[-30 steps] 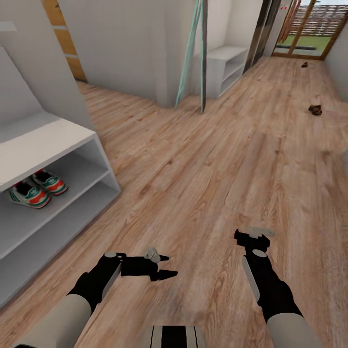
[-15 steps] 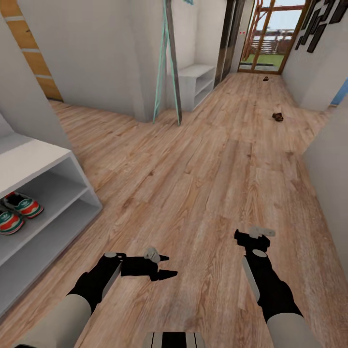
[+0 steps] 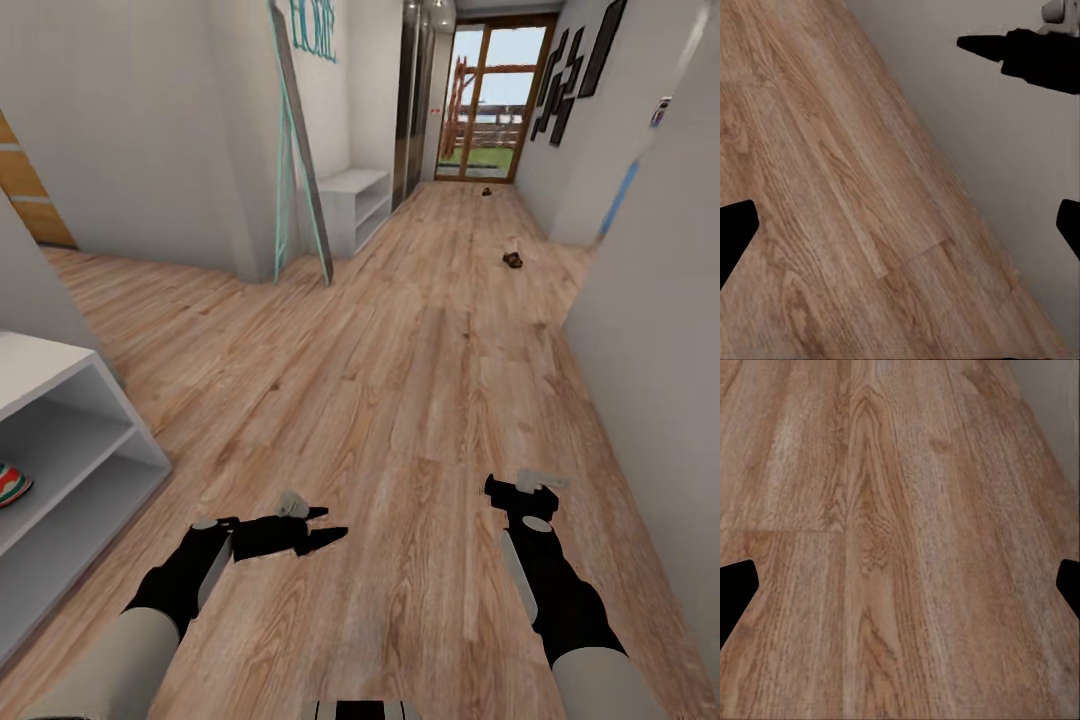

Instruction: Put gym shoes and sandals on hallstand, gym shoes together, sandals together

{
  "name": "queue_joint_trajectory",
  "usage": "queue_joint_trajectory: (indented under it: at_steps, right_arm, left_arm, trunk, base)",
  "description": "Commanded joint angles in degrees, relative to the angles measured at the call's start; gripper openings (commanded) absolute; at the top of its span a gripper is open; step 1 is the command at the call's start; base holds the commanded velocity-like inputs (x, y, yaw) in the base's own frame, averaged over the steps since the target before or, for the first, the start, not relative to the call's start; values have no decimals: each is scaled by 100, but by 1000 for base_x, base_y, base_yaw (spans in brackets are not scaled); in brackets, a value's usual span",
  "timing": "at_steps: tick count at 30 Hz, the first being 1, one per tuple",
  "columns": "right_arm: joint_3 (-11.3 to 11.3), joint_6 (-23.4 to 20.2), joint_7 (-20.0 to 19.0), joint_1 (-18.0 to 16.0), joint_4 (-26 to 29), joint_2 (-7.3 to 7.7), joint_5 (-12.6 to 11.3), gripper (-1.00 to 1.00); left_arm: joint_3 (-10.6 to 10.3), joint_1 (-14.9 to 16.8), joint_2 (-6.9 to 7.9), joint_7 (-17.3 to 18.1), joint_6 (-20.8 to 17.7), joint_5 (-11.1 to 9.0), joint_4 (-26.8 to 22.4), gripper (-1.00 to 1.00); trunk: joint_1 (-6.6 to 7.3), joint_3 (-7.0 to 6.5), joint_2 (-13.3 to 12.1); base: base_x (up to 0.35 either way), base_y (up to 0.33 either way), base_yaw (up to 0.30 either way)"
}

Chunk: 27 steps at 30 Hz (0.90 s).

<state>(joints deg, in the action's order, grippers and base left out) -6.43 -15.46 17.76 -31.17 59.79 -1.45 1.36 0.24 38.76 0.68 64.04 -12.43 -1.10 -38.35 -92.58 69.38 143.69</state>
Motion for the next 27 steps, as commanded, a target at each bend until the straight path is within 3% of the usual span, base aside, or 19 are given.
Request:
queue_joint_trajectory:
  at_steps: [1, 2, 3, 5, 7, 8, 15, 21, 27]
  right_arm:
    - [-4, -36, 8, -3, 6, -5, 14, 100]
    - [-2, -36, 8, -3, 6, -5, 14, 100]
    - [-1, -36, 8, -3, 6, -5, 14, 100]
    - [-2, -36, 8, -3, 6, -5, 14, 100]
    - [-3, -36, 8, -3, 6, -5, 14, 100]
    - [-2, -36, 8, -3, 6, -5, 14, 100]
    - [1, -36, 8, -3, 6, -5, 14, 100]
    - [1, -35, 8, -3, 6, -5, 14, 100]
    - [1, -36, 8, -3, 6, -5, 14, 100]
  left_arm:
    - [94, 0, 3, -57, -58, -10, -6, 100]
    - [336, -2, 6, -637, -47, -6, -6, 100]
    - [400, -5, 3, -1042, -30, -7, -6, 100]
    - [437, -6, -2, -1471, -10, -13, -6, 100]
    - [471, -8, -19, -2183, 26, -26, -6, 100]
    - [476, -8, -30, -2301, 32, -27, -6, 100]
    - [492, -9, -100, -2711, 53, -30, -6, 100]
    - [494, -9, -109, -2772, 56, -30, -6, 100]
    - [499, -9, -111, -2802, 56, -34, -6, 100]
  trunk:
    - [3, -24, 0]
    - [6, -51, -1]
    - [9, -79, -3]
    - [14, -134, -5]
    - [14, -145, -5]
    - [14, -151, -5]
    - [14, -189, -5]
    - [14, -222, -5]
    - [14, -255, -5]
  base:
    - [0, 0, -278]
    - [0, 0, -278]
    - [0, 0, -278]
    - [0, 0, -278]
    - [0, 0, -278]
    - [0, 0, -278]
    - [0, 0, -277]
    - [31, 0, -276]
    - [247, 0, -275]
